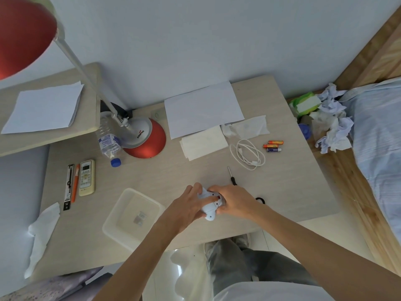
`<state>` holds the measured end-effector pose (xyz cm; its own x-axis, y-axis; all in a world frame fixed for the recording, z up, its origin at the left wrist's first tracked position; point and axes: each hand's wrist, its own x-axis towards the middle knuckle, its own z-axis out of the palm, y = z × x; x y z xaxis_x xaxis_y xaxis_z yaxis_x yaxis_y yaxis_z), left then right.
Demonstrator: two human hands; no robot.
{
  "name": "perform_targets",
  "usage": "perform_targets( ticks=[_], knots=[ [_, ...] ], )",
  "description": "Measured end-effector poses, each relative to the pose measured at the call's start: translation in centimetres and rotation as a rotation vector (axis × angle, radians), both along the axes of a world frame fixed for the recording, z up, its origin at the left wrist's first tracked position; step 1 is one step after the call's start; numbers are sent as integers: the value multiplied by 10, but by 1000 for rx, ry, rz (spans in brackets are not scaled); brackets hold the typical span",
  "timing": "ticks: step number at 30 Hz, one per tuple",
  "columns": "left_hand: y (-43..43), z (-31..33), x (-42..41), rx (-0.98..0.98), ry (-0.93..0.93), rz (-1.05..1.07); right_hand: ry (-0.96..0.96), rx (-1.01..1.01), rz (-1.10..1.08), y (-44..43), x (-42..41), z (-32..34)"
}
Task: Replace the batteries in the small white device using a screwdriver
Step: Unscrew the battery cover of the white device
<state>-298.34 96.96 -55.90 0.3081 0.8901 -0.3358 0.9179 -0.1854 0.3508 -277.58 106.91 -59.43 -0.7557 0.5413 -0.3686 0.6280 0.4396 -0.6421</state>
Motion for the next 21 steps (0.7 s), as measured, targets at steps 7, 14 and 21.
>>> perform_targets(
  ticks=[7,14,21],
  knots=[
    [3,-1,0,-16,17,-7,-22,-13,2,1,-1,1],
    [5,5,4,0,21,-10,-18,-20,20,1,0,5],
    [5,2,5,15,-14,8,-35,-24,21,-1,0,7]
  ],
)
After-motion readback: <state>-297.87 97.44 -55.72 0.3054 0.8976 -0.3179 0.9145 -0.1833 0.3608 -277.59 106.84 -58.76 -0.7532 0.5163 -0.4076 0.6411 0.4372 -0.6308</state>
